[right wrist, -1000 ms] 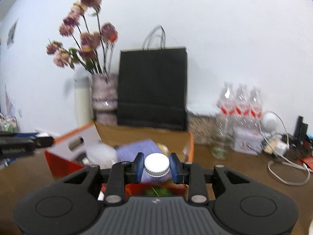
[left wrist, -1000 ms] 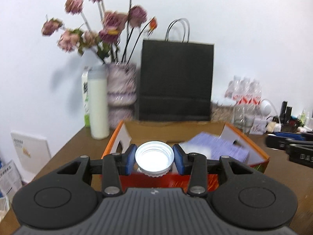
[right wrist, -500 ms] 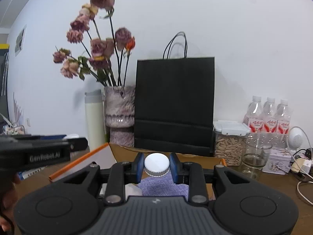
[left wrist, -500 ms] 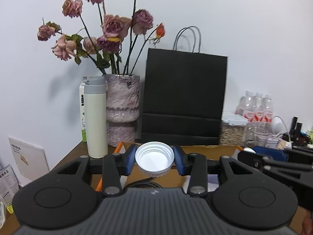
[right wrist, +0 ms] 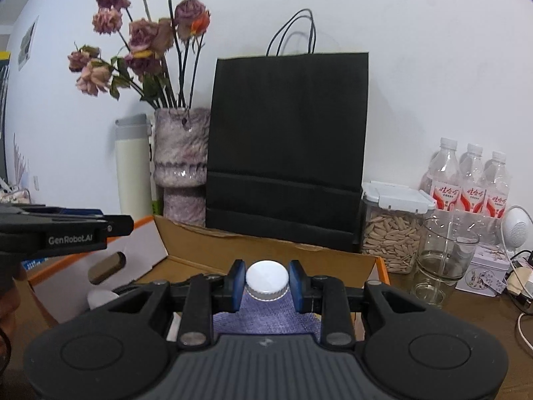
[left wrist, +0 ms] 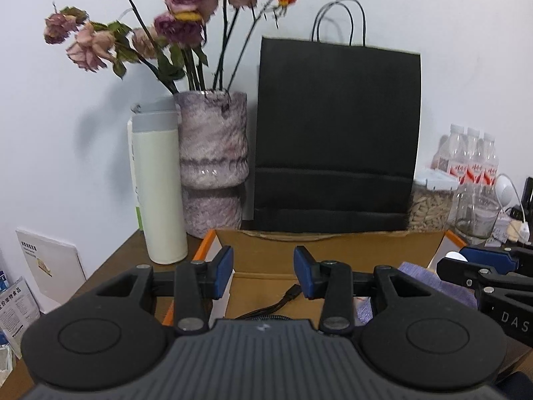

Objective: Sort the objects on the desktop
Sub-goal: 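Carry both white caps over the cardboard box, then lower the caps into the box and open both tools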

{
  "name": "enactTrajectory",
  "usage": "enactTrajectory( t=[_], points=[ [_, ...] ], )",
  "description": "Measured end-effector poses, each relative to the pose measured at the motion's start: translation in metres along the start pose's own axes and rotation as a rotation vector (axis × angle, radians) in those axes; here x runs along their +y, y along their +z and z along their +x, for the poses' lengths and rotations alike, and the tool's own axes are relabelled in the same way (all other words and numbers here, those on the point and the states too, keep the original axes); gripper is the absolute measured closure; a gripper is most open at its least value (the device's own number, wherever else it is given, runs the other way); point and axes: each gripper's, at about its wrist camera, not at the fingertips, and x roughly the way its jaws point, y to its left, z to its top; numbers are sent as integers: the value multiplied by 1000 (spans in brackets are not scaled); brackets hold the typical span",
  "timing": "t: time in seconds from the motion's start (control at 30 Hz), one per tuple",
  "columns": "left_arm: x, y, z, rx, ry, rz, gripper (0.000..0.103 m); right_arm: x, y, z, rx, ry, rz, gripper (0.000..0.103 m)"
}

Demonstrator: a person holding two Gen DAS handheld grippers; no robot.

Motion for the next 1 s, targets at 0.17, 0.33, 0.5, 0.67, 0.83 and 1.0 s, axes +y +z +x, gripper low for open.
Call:
enactTrajectory(
  t=[0.17, 0.33, 0.5, 0.67, 0.83, 1.0],
  points=[
    [1, -3, 9, 22, -2, 8, 64, -3, -4, 9, 32, 13, 1, 76],
    [2, -6, 10, 34, 2, 16, 59, -7, -10, 11, 66, 23, 30, 74],
    [0, -7, 8, 27, 1, 18, 27, -7, -11, 7, 44, 11, 38, 25],
    [-2, -7, 2, -20, -2, 25, 2, -7, -11, 3, 19, 2, 38, 10],
    [-7, -11, 1, -19, -6, 41, 0, -8, -12, 3, 21, 0, 46, 10],
    [-6, -15, -6, -37, -10, 25, 0, -5, -14, -2, 18, 3, 40, 8]
  ],
)
